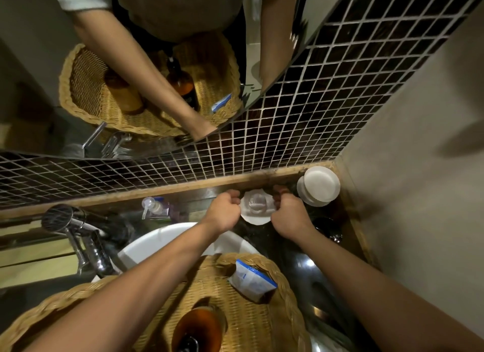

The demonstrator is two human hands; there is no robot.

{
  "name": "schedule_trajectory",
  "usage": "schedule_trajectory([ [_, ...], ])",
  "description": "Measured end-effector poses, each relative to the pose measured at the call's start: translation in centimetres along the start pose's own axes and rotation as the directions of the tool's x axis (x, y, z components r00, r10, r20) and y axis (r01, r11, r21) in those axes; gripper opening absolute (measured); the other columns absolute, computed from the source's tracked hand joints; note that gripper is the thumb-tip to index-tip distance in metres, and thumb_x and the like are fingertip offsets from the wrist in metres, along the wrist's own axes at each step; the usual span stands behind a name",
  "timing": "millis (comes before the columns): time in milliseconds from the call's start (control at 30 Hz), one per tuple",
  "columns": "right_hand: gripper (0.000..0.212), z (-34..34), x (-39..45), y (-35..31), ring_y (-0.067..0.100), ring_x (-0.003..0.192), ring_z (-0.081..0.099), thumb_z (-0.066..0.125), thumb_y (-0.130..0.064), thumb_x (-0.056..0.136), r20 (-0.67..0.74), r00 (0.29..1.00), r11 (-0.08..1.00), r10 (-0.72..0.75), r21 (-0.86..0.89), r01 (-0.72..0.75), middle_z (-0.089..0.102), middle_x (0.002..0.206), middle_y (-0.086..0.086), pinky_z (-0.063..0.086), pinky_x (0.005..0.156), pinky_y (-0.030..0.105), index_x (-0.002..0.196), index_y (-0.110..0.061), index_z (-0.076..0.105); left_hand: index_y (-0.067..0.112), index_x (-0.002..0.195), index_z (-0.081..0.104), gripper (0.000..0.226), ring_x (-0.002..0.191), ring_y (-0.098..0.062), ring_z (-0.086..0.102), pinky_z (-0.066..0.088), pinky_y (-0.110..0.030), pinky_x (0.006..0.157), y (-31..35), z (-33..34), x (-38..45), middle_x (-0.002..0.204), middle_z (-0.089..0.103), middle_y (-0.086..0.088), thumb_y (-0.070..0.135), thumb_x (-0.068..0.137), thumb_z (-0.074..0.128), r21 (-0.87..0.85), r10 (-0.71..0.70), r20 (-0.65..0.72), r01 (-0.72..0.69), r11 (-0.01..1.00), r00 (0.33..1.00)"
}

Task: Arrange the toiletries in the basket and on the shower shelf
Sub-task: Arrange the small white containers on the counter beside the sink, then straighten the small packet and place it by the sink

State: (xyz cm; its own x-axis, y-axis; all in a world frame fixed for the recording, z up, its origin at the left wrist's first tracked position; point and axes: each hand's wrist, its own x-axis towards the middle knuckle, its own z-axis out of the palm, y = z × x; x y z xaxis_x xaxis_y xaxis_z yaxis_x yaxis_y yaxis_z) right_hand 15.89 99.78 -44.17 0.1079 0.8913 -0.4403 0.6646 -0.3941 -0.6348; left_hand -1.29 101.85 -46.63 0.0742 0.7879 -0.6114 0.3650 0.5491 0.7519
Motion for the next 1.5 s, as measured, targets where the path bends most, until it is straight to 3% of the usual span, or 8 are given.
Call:
schedule_trajectory([
  [200,0.047,0.0,-0.9,0.3,0.03,0.121,0.055,0.061,-0.007,0.091,0.085,0.994,0.997,0.073,-0.037,-0.07,0.059,0.131,0.012,0.046,0.098,0.036,0.136,-0.012,0.048,0.012,0.104,0.065,0.026,0.093,-0.027,0.061,0.045,-0.028,0.069,0.0,-0.6,-1.2,0.096,0.064,-0.007,0.003,0.088,0.045,0.105,-0.05,0.056,0.044,0.994,0.997],
  [367,0.054,0.6,-0.9,0.4,0.03,0.125,0.053,0.062,-0.009,0.091,0.095,0.99,0.994,0.104,0.003,-0.105,0.057,0.135,0.011,0.046,0.1,0.039,0.142,-0.016,0.044,0.012,0.078,0.059,0.022,0.096,-0.038,0.058,0.048,-0.054,0.094,0.1,-0.4,-1.5,0.096,0.058,-0.022,-0.008,0.076,0.049,-0.066,-0.096,0.064,0.1,0.993,0.993],
  [533,0.044,0.7,-0.5,0.6,0.03,0.119,0.056,0.059,-0.004,0.09,0.078,0.987,0.987,0.143,0.065,-0.148,0.06,0.127,0.01,0.046,0.092,0.036,0.131,-0.017,0.052,0.009,0.079,0.057,0.015,0.08,-0.025,0.054,0.047,-0.044,0.083,0.1,-0.4,-1.3,0.085,0.055,-0.013,-0.005,0.08,0.053,-0.069,-0.087,0.104,0.094,0.993,0.991],
  [633,0.042,0.6,-0.4,0.6,0.029,0.116,0.056,0.059,-0.004,0.089,0.082,0.985,0.985,0.152,0.072,-0.158,0.06,0.125,0.009,0.046,0.087,0.034,0.129,-0.017,0.053,-0.013,0.108,0.058,0.025,0.071,-0.017,0.051,0.046,-0.04,0.078,0.4,-0.4,-0.7,0.088,0.053,-0.014,-0.006,0.089,0.043,-0.063,-0.108,0.096,0.114,0.991,0.99],
  [833,0.057,0.1,-1.3,-0.5,0.029,0.121,0.054,0.057,-0.005,0.09,0.1,0.989,0.993,0.106,0.048,-0.112,0.056,0.135,0.012,0.043,0.088,0.031,0.144,-0.015,0.043,0.006,0.142,0.045,0.051,0.111,-0.026,0.057,0.046,-0.038,0.1,0.9,-1.5,-2.5,0.13,0.057,-0.016,0.007,0.092,0.056,-0.026,-0.098,0.047,0.099,0.995,0.994],
  [967,0.054,-0.8,-3.3,-2.0,0.028,0.125,0.052,0.062,-0.02,0.093,0.06,0.998,0.999,-0.008,-0.04,0.011,0.055,0.139,0.012,0.039,0.096,0.032,0.143,-0.012,0.045,0.008,0.137,0.053,0.046,0.115,-0.023,0.056,0.045,-0.038,0.103,1.8,-2.9,-5.3,0.129,0.058,-0.009,0.015,0.093,0.06,0.021,0.01,0.022,-0.011,1.0,1.0],
  [1133,0.053,-2.1,-7.2,-3.8,0.027,0.13,0.049,0.059,-0.023,0.093,0.037,0.983,0.976,-0.177,-0.124,0.181,0.053,0.144,0.011,0.035,0.104,0.03,0.143,-0.01,0.049,0.019,0.096,0.062,0.006,0.078,-0.015,0.05,0.039,-0.026,0.072,2.4,-4.1,-9.5,0.096,0.057,-0.004,0.015,0.094,0.058,0.063,0.137,-0.04,-0.134,0.989,0.99],
  [1500,0.024,-1.8,-17.0,-3.8,0.025,0.099,0.061,0.056,-0.036,0.088,0.168,0.887,0.63,-0.431,-0.648,0.429,0.062,0.107,0.001,0.054,0.078,0.041,0.107,-0.024,0.066,0.019,0.117,0.067,0.029,0.104,-0.015,0.061,0.046,-0.033,0.099,0.8,-5.1,-17.6,0.115,0.068,0.0,0.026,0.089,0.067,0.369,0.339,0.002,-0.316,0.874,0.941],
])
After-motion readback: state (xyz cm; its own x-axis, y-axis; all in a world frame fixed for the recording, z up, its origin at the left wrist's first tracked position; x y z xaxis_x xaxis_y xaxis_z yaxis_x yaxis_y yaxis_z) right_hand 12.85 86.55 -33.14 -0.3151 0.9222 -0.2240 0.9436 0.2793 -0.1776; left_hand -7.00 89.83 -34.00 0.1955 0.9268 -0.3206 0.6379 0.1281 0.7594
